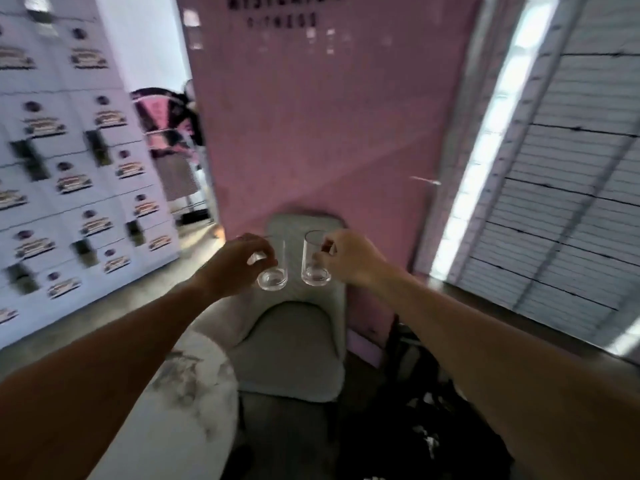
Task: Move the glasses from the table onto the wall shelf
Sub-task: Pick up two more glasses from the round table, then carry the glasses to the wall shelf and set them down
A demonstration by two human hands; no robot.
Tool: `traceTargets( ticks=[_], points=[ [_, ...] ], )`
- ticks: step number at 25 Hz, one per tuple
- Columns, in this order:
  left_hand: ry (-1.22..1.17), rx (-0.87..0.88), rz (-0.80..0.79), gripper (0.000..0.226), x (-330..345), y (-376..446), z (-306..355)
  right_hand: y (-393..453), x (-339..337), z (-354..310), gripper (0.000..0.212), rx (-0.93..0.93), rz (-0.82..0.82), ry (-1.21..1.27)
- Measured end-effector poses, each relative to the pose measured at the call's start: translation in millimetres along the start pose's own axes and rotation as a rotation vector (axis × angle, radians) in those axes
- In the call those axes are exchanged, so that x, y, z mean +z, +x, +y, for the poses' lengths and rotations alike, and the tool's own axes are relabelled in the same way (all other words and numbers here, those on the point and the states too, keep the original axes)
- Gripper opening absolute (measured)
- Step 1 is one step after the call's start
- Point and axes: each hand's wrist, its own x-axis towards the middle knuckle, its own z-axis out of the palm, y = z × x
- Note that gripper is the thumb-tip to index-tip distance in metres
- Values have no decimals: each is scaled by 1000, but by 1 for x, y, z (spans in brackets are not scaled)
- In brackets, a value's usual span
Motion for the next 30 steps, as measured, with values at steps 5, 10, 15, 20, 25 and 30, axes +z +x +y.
traceTargets(
  ticks=[5, 10, 15, 20, 25, 30],
  points=[
    [-100, 392, -184, 30, 92, 69, 166, -112, -118, 120, 25, 258, 182, -57],
    [-197, 557, -329, 21, 174, 116, 300, -219, -206, 203, 29, 485, 381, -75],
    [-267, 747, -418, 12, 253, 139, 436, -313, -270, 280, 23, 708, 546, -93],
    [-357, 884, -506, 14, 331, 172, 547, -377, -327, 348, 21, 903, 674, -155],
    [-430, 942, -521, 11, 386, 215, 638, -402, -384, 410, 23, 1023, 729, -219],
    [-438, 1002, -536, 14, 443, 271, 714, -410, -438, 471, 22, 1093, 834, -243]
  ],
)
